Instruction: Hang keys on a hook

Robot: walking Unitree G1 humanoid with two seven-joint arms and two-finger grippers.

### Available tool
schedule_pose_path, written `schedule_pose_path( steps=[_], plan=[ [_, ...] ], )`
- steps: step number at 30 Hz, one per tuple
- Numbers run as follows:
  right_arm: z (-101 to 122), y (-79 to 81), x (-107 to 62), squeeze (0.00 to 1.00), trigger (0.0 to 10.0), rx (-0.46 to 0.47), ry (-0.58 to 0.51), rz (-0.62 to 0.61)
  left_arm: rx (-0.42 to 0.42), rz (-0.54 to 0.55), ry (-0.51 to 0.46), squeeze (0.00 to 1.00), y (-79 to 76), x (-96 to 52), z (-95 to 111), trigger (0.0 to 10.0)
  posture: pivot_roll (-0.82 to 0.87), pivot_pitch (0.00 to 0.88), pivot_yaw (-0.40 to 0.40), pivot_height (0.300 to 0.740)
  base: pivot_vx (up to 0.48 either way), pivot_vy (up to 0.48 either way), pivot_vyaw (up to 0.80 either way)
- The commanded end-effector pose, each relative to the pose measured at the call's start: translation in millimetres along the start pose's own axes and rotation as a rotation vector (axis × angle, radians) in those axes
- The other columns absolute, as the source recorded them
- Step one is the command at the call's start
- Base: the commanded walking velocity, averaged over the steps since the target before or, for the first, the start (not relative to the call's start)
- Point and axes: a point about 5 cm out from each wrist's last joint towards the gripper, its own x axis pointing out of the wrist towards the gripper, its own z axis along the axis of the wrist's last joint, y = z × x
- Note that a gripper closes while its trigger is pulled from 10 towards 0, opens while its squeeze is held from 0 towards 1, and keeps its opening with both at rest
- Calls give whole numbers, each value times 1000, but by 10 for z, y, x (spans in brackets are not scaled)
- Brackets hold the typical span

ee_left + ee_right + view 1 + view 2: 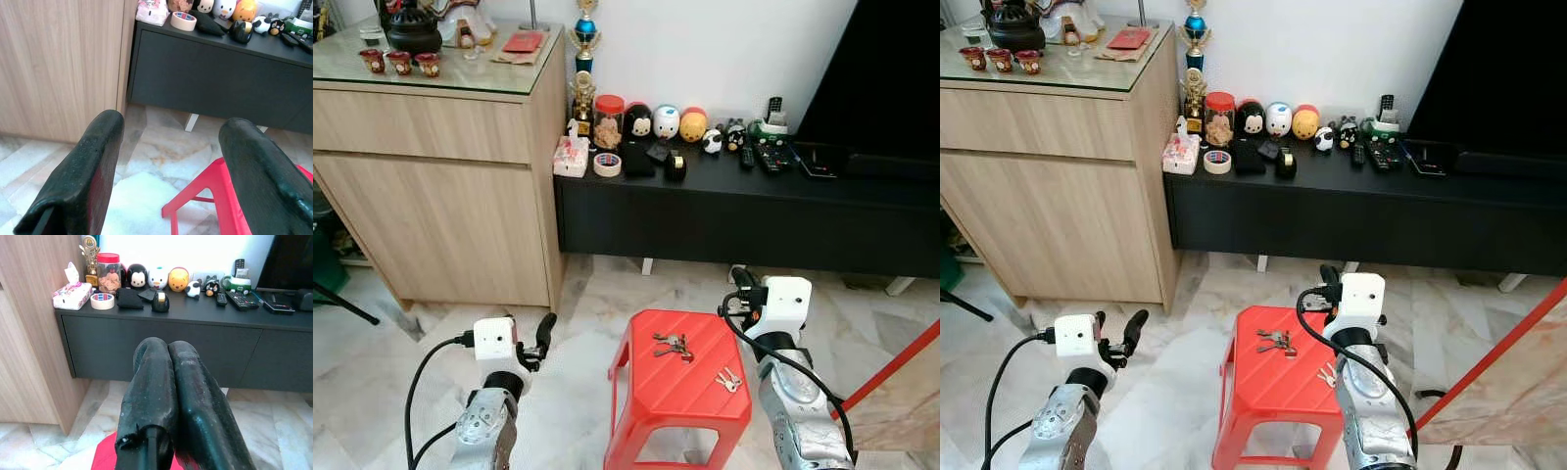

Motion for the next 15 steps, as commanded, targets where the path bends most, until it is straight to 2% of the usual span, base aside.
schedule_pose_path(
  steps=[1, 15],
  plan=[
    [-67, -54, -16, 0, 10000, -3, 34, -24, 2, -16, 8, 0, -39, -6, -16, 10000, 5, 7, -112, 740, 0, 0, 0],
    [-122, -32, -23, 0, 10000, -12, 52, -19, -8, -39, 5, 0, -85, 14, -10, 10000, 6, 0, -107, 740, 0, 0, 0]
  ],
)
